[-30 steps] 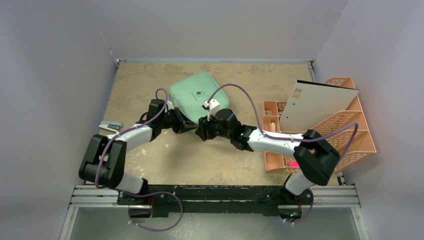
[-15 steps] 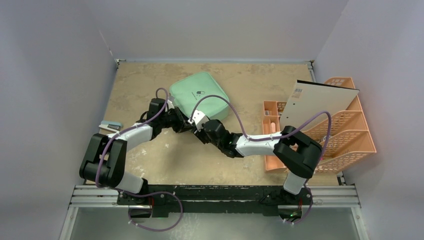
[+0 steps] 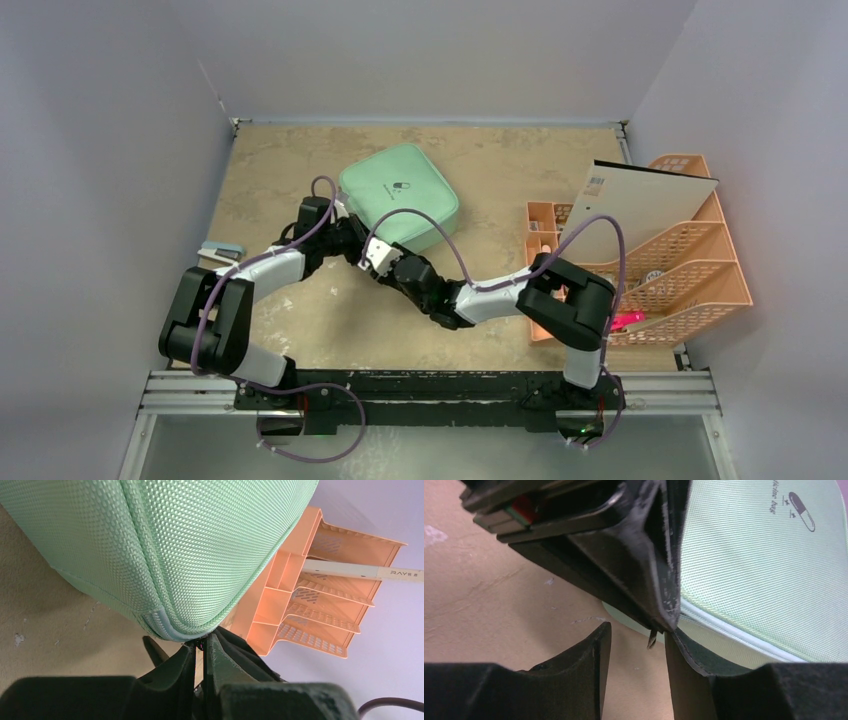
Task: Organize the medicine kit
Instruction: Zip the medicine box at the center of the board.
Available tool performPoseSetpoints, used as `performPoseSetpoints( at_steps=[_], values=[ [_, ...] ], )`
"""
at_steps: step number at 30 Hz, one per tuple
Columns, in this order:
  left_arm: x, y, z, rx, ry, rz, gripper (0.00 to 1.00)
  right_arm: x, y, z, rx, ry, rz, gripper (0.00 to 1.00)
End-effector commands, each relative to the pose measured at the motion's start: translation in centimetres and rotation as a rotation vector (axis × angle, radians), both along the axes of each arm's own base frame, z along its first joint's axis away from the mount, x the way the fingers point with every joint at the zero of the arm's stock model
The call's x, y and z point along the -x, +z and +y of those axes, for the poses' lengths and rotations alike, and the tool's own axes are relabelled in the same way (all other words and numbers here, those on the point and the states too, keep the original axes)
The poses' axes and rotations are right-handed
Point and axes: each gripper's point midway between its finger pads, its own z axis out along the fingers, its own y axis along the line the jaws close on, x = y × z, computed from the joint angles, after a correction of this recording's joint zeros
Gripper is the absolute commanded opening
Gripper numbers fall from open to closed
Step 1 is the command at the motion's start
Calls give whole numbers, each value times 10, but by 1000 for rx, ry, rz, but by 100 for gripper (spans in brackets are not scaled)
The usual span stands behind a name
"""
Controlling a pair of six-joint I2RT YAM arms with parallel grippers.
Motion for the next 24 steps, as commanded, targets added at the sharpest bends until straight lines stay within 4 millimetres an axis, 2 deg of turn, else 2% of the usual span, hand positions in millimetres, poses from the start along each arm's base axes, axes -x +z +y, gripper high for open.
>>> performPoseSetpoints(
  at_steps=[1, 4, 10, 13, 17, 19, 24],
  values=[
    [-16, 17, -4, 16, 20, -82, 6, -17, 33, 9, -58, -64, -128, 45],
    [-14, 16, -5, 17, 17, -78, 6, -22, 36, 9, -66, -85, -171, 34],
    [-11, 17, -4, 15, 20, -74, 6, -20, 39, 10, -98, -73, -194, 0],
    [-8, 20, -2, 14, 29, -73, 10, -10, 33, 15, -169, -23, -157, 0],
    [-7, 32, 3, -12, 40, -94, 26, -4, 27, 17, -235, -21, -78, 0],
    [-6, 39, 8, -50, 42, -115, 31, -2, 22, 15, -299, -34, -11, 0],
    [0, 41, 27, -170, 84, -116, 40, 6, 19, 22, -376, -12, 76, 0]
  ],
)
